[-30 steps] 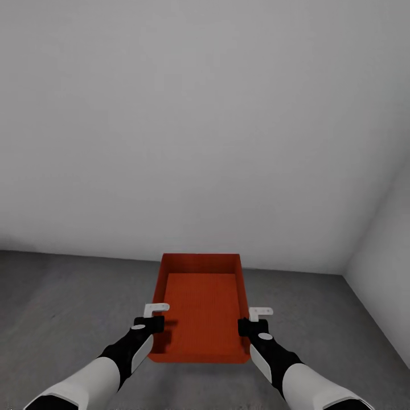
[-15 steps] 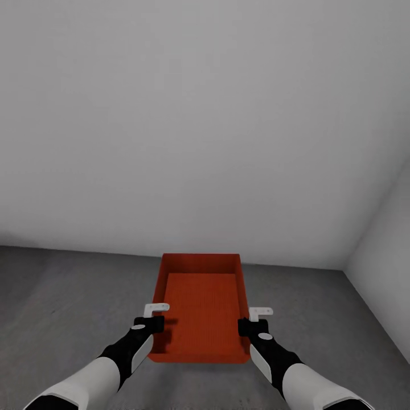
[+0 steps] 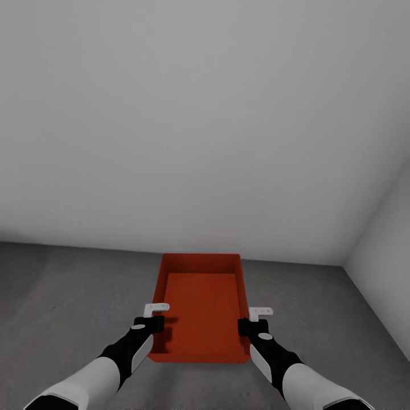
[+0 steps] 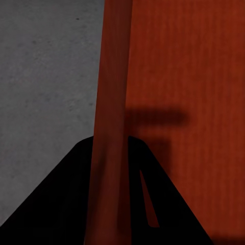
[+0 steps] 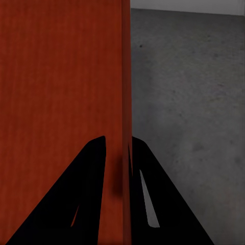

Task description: Move the two storage containers from the living room to the garage. In the garage, place one container on the floor and stack the other container on top of it (either order is fine).

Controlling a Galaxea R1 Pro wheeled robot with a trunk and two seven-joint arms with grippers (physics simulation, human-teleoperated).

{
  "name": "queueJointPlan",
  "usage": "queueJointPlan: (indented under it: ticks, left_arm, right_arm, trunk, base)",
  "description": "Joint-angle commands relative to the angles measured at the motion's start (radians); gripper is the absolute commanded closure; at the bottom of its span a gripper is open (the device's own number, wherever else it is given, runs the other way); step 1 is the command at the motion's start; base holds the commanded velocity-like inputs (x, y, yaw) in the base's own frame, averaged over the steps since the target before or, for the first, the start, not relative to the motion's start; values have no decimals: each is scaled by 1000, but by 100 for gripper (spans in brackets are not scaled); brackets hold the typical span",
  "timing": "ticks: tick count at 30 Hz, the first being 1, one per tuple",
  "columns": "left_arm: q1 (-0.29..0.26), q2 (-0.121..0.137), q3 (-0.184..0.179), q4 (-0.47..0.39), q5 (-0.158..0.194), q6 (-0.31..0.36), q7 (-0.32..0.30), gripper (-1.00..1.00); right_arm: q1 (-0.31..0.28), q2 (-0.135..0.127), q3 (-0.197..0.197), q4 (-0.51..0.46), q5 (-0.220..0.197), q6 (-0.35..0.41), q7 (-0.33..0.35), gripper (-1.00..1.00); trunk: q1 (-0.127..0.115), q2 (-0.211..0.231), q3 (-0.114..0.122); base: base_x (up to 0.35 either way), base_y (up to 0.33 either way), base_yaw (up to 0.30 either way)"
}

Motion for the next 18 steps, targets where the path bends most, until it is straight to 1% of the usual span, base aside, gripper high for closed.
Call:
queueJointPlan:
  ticks: [1,18]
  left_arm:
    - [-1,-12,23,-13,-13,6,10,100]
    - [-1,-12,23,-14,-13,6,10,100]
  right_arm:
    - [0,1,-9,4,-16,-7,-8,100]
    - [0,1,-9,4,-16,-7,-8,100]
  trunk:
    - [0,-1,-3]
    - [0,-1,-30]
  base:
    - [0,0,0]
    - [0,0,0]
